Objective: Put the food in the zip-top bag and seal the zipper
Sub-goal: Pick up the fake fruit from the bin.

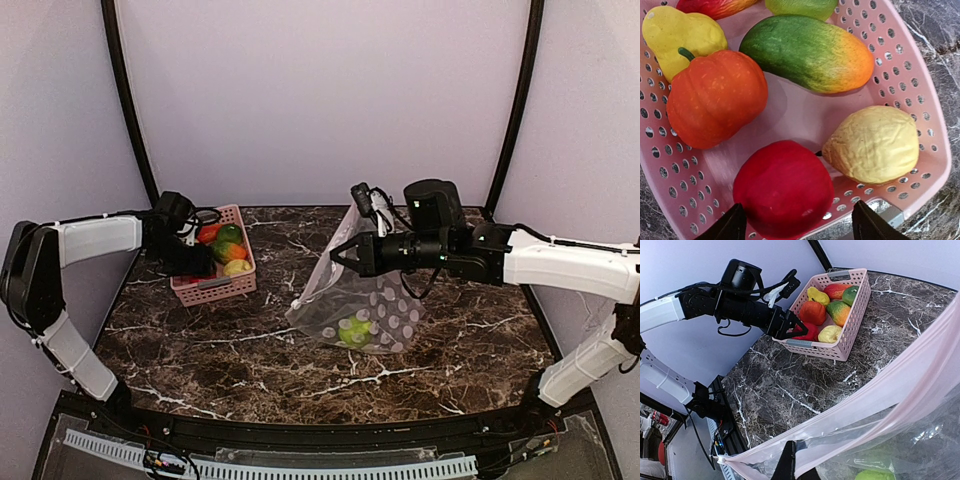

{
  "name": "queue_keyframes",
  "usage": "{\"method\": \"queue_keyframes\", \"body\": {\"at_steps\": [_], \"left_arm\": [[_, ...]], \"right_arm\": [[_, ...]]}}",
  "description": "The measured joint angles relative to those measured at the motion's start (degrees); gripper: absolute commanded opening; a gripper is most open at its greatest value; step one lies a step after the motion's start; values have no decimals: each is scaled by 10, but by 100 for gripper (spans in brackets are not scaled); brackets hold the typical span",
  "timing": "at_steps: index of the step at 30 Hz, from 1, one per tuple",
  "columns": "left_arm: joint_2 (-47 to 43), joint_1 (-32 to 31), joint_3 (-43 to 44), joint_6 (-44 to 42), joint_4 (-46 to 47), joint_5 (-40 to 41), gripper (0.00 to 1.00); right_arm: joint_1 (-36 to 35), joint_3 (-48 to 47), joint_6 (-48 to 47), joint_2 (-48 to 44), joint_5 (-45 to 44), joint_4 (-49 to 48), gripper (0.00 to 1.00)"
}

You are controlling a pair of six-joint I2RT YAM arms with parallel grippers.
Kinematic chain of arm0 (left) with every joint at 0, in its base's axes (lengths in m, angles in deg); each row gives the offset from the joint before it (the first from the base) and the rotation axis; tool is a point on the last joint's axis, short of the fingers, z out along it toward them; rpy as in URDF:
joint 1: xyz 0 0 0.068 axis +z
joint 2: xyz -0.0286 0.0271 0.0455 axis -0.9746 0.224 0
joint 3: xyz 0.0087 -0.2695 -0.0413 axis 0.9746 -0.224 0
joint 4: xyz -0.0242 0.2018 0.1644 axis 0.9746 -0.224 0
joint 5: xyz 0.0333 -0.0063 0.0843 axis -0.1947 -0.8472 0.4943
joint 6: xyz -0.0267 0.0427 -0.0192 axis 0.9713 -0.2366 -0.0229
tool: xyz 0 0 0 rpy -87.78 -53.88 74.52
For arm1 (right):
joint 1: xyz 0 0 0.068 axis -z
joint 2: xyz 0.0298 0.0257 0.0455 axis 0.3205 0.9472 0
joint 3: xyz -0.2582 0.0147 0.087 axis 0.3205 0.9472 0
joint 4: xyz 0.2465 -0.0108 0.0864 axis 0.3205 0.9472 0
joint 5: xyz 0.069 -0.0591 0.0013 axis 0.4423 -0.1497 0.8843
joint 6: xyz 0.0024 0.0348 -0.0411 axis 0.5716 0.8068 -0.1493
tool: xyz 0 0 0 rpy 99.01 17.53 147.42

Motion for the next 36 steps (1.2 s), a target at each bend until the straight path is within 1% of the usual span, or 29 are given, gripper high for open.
{"method": "queue_keyframes", "body": {"at_steps": [5, 8, 13, 23, 36], "left_arm": [[25, 2, 0, -5, 0, 22, 74], [33, 4, 1, -9, 0, 28, 76], [45, 8, 5, -12, 4, 31, 77], [53, 13, 10, -17, 5, 23, 65], [53, 15, 12, -23, 6, 20, 63]], "right_arm": [[0, 2, 3, 0, 0, -1, 0], [0, 6, 5, 0, 0, -1, 0], [0, 7, 7, 0, 0, -1, 0], [0, 7, 12, -1, 0, -1, 0], [-2, 7, 14, -1, -1, -1, 0]]}}
